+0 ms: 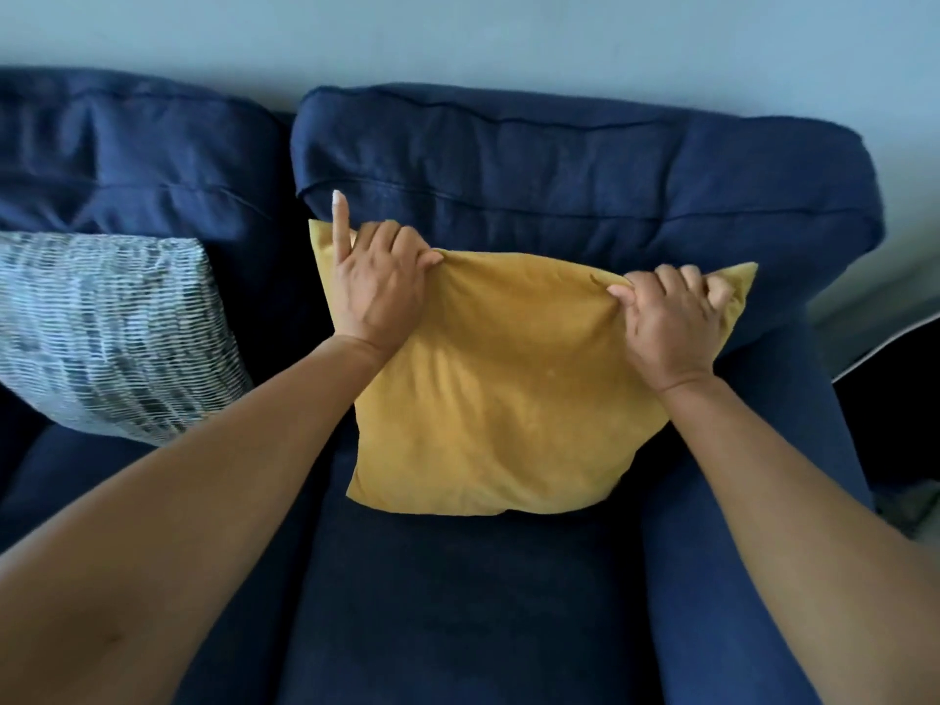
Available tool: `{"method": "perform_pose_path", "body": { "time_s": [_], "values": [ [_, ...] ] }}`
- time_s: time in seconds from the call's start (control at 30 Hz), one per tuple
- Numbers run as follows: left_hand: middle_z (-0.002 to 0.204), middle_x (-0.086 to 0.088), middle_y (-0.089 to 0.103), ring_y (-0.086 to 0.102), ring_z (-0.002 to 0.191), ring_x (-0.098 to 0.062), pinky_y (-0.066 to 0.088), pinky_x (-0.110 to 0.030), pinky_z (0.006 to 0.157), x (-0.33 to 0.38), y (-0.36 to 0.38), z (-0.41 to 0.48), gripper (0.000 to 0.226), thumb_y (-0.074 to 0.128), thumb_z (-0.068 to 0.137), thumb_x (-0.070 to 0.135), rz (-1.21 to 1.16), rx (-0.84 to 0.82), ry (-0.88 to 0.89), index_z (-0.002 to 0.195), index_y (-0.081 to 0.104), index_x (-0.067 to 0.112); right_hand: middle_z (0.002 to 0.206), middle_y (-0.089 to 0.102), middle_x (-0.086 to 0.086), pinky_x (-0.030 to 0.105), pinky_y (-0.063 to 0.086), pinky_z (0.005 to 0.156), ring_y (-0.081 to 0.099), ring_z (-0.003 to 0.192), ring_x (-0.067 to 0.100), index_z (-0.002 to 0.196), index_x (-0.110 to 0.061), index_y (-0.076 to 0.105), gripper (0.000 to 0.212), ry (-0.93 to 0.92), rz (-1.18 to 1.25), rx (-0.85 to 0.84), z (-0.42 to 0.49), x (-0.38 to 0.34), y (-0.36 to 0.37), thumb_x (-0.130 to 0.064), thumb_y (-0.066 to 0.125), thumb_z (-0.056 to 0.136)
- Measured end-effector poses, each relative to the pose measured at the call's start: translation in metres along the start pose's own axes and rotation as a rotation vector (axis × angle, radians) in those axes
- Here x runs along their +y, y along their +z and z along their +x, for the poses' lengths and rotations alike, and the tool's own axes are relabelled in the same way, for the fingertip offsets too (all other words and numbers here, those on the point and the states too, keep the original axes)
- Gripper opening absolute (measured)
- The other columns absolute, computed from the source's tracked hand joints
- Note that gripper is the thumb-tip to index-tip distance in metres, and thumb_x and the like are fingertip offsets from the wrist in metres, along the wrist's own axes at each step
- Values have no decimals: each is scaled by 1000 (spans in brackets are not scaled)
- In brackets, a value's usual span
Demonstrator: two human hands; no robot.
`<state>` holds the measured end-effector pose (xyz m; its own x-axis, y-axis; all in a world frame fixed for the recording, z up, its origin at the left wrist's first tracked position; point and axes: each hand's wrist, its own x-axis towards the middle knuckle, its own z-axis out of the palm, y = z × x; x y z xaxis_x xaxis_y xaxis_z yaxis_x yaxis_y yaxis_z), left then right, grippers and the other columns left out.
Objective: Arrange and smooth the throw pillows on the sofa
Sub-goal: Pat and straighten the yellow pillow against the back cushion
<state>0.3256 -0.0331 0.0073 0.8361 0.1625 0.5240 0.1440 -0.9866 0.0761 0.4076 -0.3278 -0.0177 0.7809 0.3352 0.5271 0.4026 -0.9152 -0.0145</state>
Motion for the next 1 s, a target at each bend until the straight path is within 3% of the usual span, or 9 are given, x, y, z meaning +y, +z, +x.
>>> {"method": "perform_pose_path", "body": {
  "time_s": [0.13,0.27,0.4,0.47,0.53,0.63,0.73,0.9,1.0],
  "values": [
    [79,-8,61,62,88,-29,10,-61,123,-1,8,-6,59,25,107,46,-76,9,-94,82,59,5,77,62,5,42,25,83,57,81,33,92,-14,68,28,-8,-41,137,1,2,-9,-35,53,103],
    [91,-9,66,61,104,-31,9,-62,122,3,20,-14,53,29,107,43,-86,-80,-103,89,61,4,78,64,9,42,25,82,58,81,35,91,-10,68,33,43,10,48,-11,-2,0,-35,50,101],
    [131,-13,63,50,133,-35,10,-66,121,17,21,-18,24,52,104,22,-148,40,-146,105,65,2,103,65,10,42,24,89,56,100,33,115,-16,69,43,140,-12,-14,-4,-3,2,-44,37,105],
    [152,-16,47,36,146,-37,6,-62,123,28,18,-23,29,51,104,20,-213,136,-120,126,62,5,128,61,6,44,25,100,52,122,28,132,-20,59,42,134,13,52,-1,-12,-1,-44,38,105],
    [161,-18,33,23,152,-37,4,-59,123,48,17,-37,48,41,105,26,-302,163,33,147,46,5,148,50,6,47,21,113,38,142,25,144,-16,49,46,62,143,114,-5,-31,-2,-38,38,105],
    [165,-15,22,15,155,-33,4,-56,125,69,24,-68,59,33,106,33,-316,-7,292,157,26,4,163,30,4,48,9,121,21,152,21,154,-15,36,53,-149,187,47,-25,-63,3,-34,32,105],
    [165,-13,22,18,154,-32,5,-52,126,45,45,-82,65,30,104,43,-101,-147,295,157,24,6,166,20,4,49,7,122,15,154,20,158,-20,27,57,-340,37,-131,-46,-60,18,-40,31,105],
    [167,-12,17,13,155,-30,-3,-52,125,-2,59,-66,75,24,102,55,57,-239,140,159,20,7,169,5,5,53,3,121,5,155,22,161,-23,14,65,-86,-97,-246,-52,-7,32,-54,19,104],
    [169,-11,9,5,156,-30,-8,-52,125,-13,52,-61,76,20,103,57,68,-287,59,161,15,9,169,3,9,57,3,121,1,155,25,161,-21,15,67,20,-65,-290,-55,4,23,-54,20,103]
  ]
}}
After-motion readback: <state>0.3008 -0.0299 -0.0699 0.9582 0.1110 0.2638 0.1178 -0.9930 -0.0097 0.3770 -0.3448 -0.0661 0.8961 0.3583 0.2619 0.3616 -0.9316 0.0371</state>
